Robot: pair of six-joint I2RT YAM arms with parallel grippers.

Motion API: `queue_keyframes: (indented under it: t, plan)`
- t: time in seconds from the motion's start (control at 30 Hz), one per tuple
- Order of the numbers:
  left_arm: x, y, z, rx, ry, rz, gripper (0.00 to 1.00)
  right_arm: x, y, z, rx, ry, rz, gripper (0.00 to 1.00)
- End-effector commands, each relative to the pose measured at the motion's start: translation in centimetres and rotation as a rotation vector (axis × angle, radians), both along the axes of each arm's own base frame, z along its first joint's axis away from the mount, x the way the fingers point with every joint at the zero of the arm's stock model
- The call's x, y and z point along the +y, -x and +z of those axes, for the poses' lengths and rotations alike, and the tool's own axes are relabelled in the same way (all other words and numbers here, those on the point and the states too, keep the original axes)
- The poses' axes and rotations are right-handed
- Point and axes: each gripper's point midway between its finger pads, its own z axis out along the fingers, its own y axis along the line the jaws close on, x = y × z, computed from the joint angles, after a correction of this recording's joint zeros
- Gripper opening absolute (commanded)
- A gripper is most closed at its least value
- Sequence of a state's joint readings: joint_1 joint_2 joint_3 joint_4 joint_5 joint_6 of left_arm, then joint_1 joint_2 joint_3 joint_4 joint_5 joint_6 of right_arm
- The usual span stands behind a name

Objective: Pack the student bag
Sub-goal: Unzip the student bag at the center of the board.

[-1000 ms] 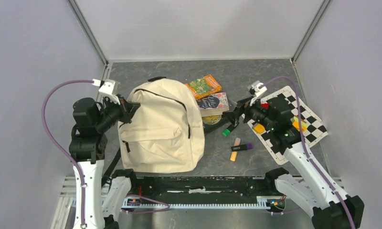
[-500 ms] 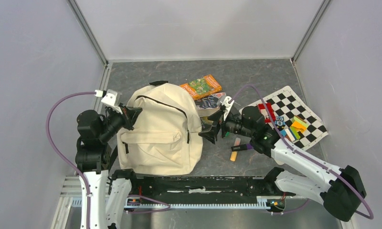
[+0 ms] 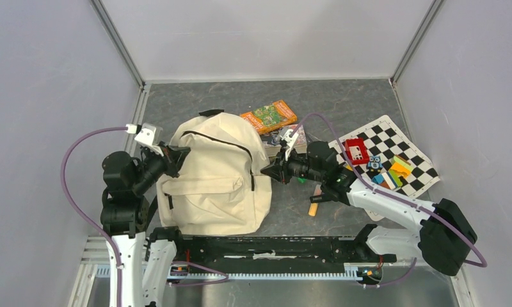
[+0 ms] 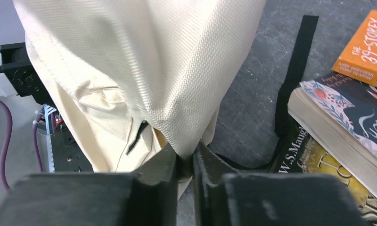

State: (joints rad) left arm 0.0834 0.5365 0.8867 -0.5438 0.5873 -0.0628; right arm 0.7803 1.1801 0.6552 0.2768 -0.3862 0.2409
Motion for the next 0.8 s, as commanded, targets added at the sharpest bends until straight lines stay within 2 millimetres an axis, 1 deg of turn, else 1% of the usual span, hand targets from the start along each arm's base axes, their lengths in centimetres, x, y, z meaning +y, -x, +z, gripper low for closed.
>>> queue_keyframes:
  t: [0.0, 0.03, 0.07, 0.1, 0.13, 0.17, 0.2, 0.33, 0.4, 0.47, 0.5, 0.53, 0.63, 0.7, 0.77]
  plan:
    - [-0.3, 0.9, -0.2, 0.073, 0.067, 0.013, 0.3, 1.1, -1.1, 4.1, -0.109, -0.053, -0.029, 0.02]
    - [0.0, 0.9, -0.6, 0.098, 0.074, 0.042, 0.44, 0.9, -1.3, 4.4, -0.113, -0.054, -0.046, 0.0]
    - [0.5, 0.8, -0.9, 0.117, 0.076, 0.08, 0.61, 0.7, -1.5, 4.8, -0.118, -0.059, -0.066, 0.0]
    - [0.9, 0.9, -1.2, 0.141, 0.079, 0.112, 0.73, 0.5, -1.9, 5.2, -0.127, -0.066, -0.091, 0.0]
    - [1.3, 1.1, -1.4, 0.157, 0.077, 0.14, 0.87, 0.2, -2.3, 5.5, -0.128, -0.066, -0.127, 0.0]
    - [1.5, 1.3, -1.3, 0.162, 0.077, 0.152, 0.96, -0.1, -2.8, 5.8, -0.131, -0.064, -0.161, 0.0]
    - [1.5, 1.7, -1.2, 0.162, 0.077, 0.155, 0.99, -0.6, -3.5, 5.9, -0.129, -0.051, -0.209, 0.0]
    - [1.8, 3.0, -0.8, 0.148, 0.054, 0.174, 1.0, -2.7, -6.1, 5.3, -0.107, 0.045, -0.392, 0.0]
    - [3.4, 3.2, -0.4, 0.136, 0.018, 0.266, 1.0, -3.7, -7.0, 4.8, -0.096, 0.097, -0.465, 0.0]
    - [5.6, 3.3, 0.2, 0.138, -0.033, 0.381, 1.0, -4.3, -7.5, 4.6, -0.088, 0.134, -0.5, 0.0]
    - [5.7, 3.3, 0.6, 0.137, -0.036, 0.386, 1.0, -4.3, -7.7, 4.9, -0.087, 0.133, -0.514, 0.0]
    - [5.1, 3.4, 1.2, 0.139, -0.025, 0.356, 1.0, -4.6, -7.6, 4.6, -0.074, 0.15, -0.519, 0.0]
    - [2.9, 3.3, 2.1, 0.165, 0.038, 0.24, 1.0, -4.8, -7.8, 5.1, -0.064, 0.128, -0.55, 0.0]
    - [2.3, 2.9, 1.8, 0.184, 0.054, 0.206, 1.0, -4.6, -8.0, 5.1, -0.051, 0.129, -0.558, 0.0]
    - [1.9, 2.4, 1.2, 0.209, 0.072, 0.186, 1.0, -4.4, -8.3, 4.6, -0.031, 0.148, -0.562, 0.0]
